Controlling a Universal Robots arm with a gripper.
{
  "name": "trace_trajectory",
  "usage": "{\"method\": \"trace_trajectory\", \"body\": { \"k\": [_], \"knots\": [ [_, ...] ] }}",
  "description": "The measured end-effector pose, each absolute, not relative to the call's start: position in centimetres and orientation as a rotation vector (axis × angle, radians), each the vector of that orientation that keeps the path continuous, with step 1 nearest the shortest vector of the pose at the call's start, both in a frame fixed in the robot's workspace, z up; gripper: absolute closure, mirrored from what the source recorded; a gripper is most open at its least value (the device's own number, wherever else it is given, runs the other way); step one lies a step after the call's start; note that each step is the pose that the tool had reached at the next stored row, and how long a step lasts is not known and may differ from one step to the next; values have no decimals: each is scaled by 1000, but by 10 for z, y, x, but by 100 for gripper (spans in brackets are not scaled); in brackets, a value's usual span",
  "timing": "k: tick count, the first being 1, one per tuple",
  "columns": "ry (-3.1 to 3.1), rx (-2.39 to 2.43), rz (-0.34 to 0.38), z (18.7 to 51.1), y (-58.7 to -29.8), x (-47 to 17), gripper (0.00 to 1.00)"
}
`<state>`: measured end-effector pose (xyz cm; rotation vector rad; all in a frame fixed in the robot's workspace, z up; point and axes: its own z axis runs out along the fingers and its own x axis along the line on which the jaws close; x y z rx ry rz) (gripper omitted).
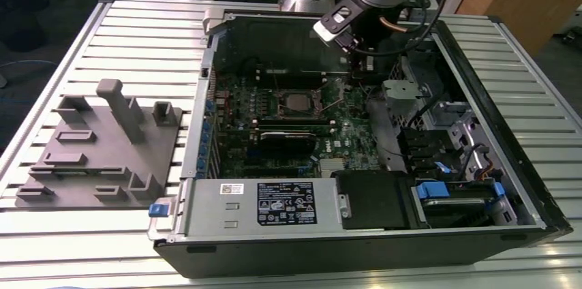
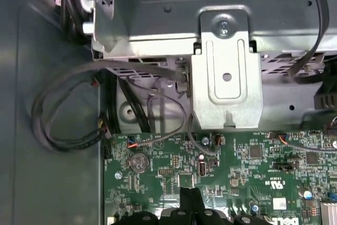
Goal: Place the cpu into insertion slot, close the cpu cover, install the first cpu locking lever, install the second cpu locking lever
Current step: 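Close the cpu cover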
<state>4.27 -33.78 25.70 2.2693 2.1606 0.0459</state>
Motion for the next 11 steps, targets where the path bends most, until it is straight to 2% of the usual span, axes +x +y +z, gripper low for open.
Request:
{"method": "trace_trajectory", "body": {
  "k": [11],
  "knots": [
    [2161,2269,46,246,-338,45,89]
  ]
}}
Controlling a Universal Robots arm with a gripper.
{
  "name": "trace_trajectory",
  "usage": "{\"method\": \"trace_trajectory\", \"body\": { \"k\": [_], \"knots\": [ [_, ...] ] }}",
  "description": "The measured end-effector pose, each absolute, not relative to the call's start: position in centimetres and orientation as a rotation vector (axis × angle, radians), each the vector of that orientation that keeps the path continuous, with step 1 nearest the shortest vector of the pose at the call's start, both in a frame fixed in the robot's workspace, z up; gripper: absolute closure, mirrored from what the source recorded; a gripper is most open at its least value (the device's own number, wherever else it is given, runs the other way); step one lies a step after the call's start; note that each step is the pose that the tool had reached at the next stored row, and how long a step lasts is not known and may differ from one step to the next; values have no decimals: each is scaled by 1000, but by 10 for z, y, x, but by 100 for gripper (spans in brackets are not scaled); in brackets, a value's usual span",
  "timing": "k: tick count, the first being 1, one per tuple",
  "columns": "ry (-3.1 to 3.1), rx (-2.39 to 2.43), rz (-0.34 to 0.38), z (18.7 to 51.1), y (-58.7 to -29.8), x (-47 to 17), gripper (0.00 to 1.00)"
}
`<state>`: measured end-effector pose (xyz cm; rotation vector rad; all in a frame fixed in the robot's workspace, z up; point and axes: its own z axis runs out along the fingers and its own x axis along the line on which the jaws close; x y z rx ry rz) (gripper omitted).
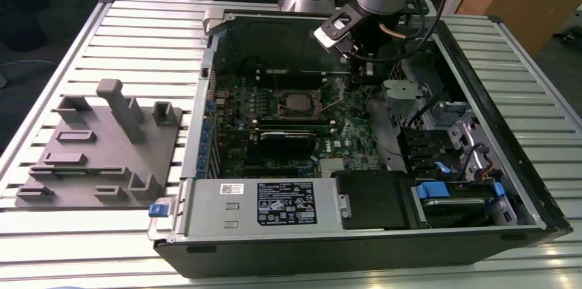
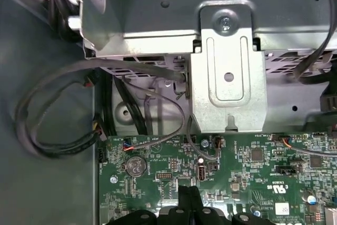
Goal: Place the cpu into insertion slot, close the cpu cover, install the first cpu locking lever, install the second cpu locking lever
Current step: 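Close the cpu cover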
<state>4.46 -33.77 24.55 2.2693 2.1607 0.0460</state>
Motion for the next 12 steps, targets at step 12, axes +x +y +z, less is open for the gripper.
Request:
{"method": "trace_trajectory", "body": {
  "k": [12],
  "knots": [
    [2161,2269,46,239,-338,42,89]
  ]
}}
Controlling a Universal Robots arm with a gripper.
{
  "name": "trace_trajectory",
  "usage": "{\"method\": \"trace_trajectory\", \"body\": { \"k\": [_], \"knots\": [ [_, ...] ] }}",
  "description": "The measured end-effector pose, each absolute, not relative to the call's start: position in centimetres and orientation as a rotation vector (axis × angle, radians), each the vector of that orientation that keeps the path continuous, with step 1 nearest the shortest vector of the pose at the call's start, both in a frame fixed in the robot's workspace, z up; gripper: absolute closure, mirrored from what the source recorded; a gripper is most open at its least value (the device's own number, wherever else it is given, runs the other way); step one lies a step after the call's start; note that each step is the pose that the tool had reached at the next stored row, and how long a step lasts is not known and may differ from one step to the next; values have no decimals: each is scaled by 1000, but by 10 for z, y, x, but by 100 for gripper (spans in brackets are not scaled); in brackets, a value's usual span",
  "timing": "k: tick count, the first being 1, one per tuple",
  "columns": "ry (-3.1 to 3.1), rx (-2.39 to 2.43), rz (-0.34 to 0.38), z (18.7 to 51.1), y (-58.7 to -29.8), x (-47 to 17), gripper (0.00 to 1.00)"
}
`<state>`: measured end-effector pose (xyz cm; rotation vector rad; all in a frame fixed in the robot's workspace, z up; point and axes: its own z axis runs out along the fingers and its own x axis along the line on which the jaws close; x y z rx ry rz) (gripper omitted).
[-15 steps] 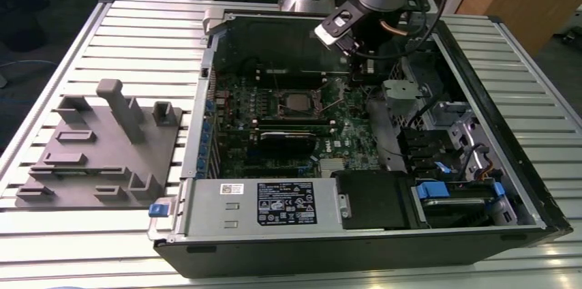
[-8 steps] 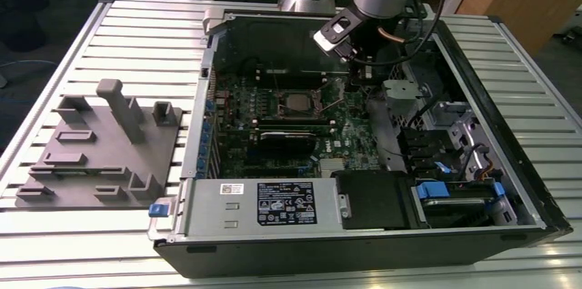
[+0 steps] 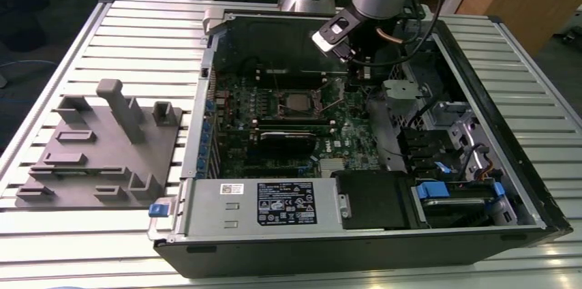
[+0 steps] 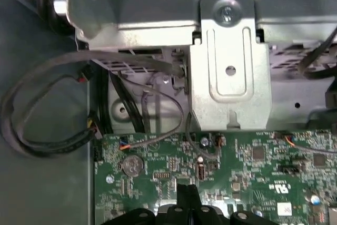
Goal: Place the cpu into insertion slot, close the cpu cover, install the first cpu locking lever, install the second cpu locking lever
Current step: 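Close the cpu cover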
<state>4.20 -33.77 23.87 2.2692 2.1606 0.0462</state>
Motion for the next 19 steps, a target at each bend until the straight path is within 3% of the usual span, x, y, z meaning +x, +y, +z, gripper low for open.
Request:
{"method": "trace_trajectory", "body": {
  "k": [19],
  "knots": [
    [2155,2263,59,238,-338,0,89]
  ]
}}
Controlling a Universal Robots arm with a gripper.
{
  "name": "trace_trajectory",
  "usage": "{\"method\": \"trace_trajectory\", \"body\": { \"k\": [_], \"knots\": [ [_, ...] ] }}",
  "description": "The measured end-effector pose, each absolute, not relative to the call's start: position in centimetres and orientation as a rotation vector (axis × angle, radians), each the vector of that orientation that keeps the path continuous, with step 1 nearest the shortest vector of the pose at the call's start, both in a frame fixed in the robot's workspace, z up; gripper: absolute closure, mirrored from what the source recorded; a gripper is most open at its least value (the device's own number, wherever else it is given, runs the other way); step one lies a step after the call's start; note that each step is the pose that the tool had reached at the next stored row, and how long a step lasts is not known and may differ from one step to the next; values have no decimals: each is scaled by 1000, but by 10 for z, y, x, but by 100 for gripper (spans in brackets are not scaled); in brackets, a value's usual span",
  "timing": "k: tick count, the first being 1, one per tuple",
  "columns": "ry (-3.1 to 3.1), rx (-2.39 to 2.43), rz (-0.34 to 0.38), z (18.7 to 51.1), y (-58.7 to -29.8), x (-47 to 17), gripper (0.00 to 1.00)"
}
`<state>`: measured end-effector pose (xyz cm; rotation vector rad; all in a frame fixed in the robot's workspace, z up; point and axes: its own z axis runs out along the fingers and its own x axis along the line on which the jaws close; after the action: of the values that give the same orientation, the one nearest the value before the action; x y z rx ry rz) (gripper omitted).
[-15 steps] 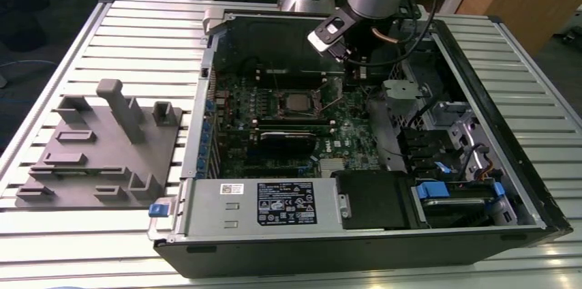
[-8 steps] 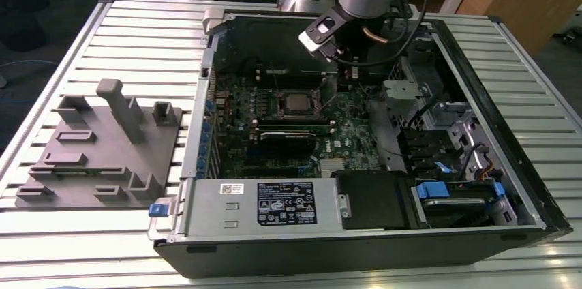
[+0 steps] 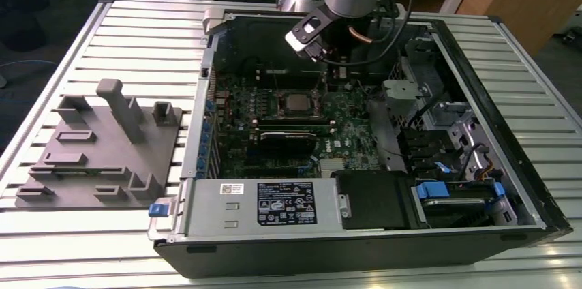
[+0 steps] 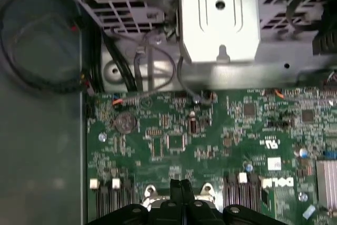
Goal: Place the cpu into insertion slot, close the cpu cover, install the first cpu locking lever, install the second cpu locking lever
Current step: 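Close the cpu cover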
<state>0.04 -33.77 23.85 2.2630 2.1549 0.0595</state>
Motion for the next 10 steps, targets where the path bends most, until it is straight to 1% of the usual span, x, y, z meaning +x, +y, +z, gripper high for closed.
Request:
{"method": "trace_trajectory", "body": {
  "k": [10],
  "knots": [
    [2152,2260,66,238,-338,-19,89]
  ]
}}
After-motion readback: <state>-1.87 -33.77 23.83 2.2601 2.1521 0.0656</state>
